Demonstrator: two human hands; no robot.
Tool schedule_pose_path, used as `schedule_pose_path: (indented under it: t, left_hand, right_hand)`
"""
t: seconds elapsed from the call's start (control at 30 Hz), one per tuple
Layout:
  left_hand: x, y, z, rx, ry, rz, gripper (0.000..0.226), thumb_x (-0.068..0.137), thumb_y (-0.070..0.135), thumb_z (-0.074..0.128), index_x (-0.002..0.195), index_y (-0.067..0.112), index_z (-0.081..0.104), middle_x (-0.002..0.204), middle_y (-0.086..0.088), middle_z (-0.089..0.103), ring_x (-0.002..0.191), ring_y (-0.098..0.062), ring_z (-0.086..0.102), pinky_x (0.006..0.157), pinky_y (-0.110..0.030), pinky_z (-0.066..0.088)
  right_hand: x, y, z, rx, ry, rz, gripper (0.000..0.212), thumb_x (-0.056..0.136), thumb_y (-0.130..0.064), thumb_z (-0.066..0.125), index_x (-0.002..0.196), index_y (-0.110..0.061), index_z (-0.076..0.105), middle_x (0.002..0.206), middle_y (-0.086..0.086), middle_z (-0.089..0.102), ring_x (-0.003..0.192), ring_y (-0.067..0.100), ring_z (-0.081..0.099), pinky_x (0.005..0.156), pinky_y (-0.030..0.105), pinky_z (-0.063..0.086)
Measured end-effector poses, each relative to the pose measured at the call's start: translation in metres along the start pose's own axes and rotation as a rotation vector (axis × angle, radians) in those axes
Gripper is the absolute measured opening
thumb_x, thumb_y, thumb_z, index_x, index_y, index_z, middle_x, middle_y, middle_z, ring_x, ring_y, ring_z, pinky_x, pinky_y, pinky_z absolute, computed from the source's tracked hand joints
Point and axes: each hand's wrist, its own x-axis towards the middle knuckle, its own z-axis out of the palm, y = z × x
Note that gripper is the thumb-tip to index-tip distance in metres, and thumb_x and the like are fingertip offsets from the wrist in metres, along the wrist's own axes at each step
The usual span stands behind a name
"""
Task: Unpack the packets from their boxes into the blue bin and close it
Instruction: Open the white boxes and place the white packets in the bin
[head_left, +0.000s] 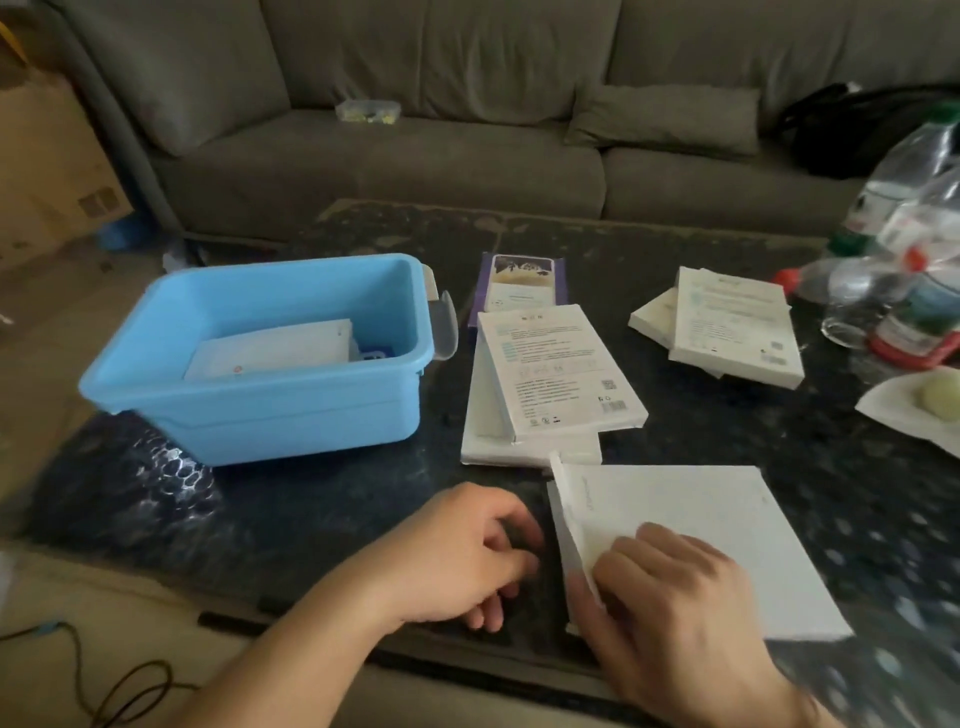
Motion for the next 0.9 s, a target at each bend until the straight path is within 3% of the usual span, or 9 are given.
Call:
schedule_pose_path:
  t: [0.1,0.17,0.23,0.4,0.57,0.63,0.7,0.77,0.9]
  left_hand:
    - [0.007,0.008,0.012,-0.185,0.053,-0.012,0.011,0.097,0.022,0.061,0.098,0.014,0.068,0.069,-0.002,0.066,0.051,-0.015,0.061,0.046,-0.022,0.047]
    - [0.012,0.012,0.021,-0.275,0.083,-0.019,0.015,0.095,0.026,0.063,0.089,0.013,0.067,0.065,0.000,0.064,0.048,-0.015,0.059,0.044,-0.024,0.045]
    - [0.015,0.016,0.028,-0.315,0.098,-0.025,0.019,0.093,0.029,0.066,0.079,0.015,0.064,0.064,-0.001,0.062,0.047,-0.014,0.058,0.043,-0.023,0.043]
    - [0.019,0.021,0.033,-0.335,0.102,-0.025,0.024,0.088,0.034,0.067,0.074,0.016,0.060,0.063,-0.002,0.058,0.045,-0.014,0.056,0.043,-0.023,0.041]
    - [0.024,0.015,0.033,-0.233,0.202,0.056,0.040,0.072,0.041,0.080,0.057,0.026,0.045,0.054,0.007,0.052,0.047,-0.012,0.049,0.048,-0.027,0.041]
    - [0.026,0.011,0.035,-0.133,0.272,0.132,0.039,0.061,0.043,0.081,0.058,0.031,0.045,0.059,0.009,0.050,0.055,-0.009,0.046,0.058,-0.032,0.045]
    - [0.026,0.007,0.039,-0.101,0.322,0.211,0.034,0.063,0.033,0.082,0.060,0.030,0.048,0.060,0.006,0.051,0.057,-0.009,0.045,0.060,-0.035,0.046]
    - [0.025,0.007,0.045,-0.164,0.321,0.270,0.019,0.070,0.020,0.082,0.070,0.025,0.063,0.057,-0.003,0.056,0.054,-0.013,0.046,0.058,-0.039,0.048]
    - [0.021,0.010,0.052,-0.207,0.236,0.324,0.027,0.086,0.010,0.072,0.099,0.032,0.078,0.046,0.012,0.053,0.045,-0.002,0.034,0.049,-0.016,0.035]
  right_hand:
    - [-0.003,-0.001,-0.004,0.038,0.104,0.032,0.044,0.091,-0.030,0.054,0.051,-0.016,0.043,0.051,-0.001,0.042,0.047,0.023,0.039,0.043,0.028,0.034]
    - [-0.006,-0.001,-0.008,0.070,0.145,0.061,0.045,0.092,-0.026,0.052,0.050,-0.013,0.043,0.051,0.001,0.040,0.047,0.024,0.038,0.055,0.017,0.028]
    - [-0.007,-0.001,-0.012,0.091,0.158,0.080,0.044,0.090,-0.023,0.053,0.049,-0.011,0.045,0.051,0.002,0.040,0.047,0.024,0.037,0.060,0.014,0.023]
    - [-0.007,0.000,-0.018,0.130,0.175,0.073,0.043,0.090,-0.021,0.054,0.049,-0.009,0.043,0.052,0.003,0.038,0.048,0.024,0.035,0.043,0.030,0.030]
    - [-0.007,-0.001,-0.022,0.139,0.181,0.077,0.044,0.090,-0.022,0.054,0.049,-0.010,0.043,0.052,0.002,0.038,0.047,0.021,0.035,0.040,0.032,0.030]
    - [-0.008,-0.002,-0.021,0.126,0.179,0.070,0.044,0.090,-0.022,0.054,0.049,-0.010,0.042,0.051,0.002,0.037,0.047,0.021,0.035,0.040,0.031,0.030]
    - [-0.009,-0.002,-0.019,0.113,0.179,0.055,0.043,0.088,-0.020,0.055,0.049,-0.010,0.041,0.051,0.003,0.036,0.047,0.022,0.033,0.040,0.031,0.028]
    - [-0.009,-0.002,-0.019,0.114,0.180,0.056,0.043,0.088,-0.019,0.055,0.048,-0.010,0.042,0.051,0.003,0.037,0.046,0.022,0.034,0.039,0.031,0.029]
    - [-0.009,-0.001,-0.020,0.136,0.197,0.065,0.043,0.088,-0.017,0.054,0.048,-0.010,0.039,0.051,0.003,0.035,0.046,0.021,0.031,0.042,0.029,0.026]
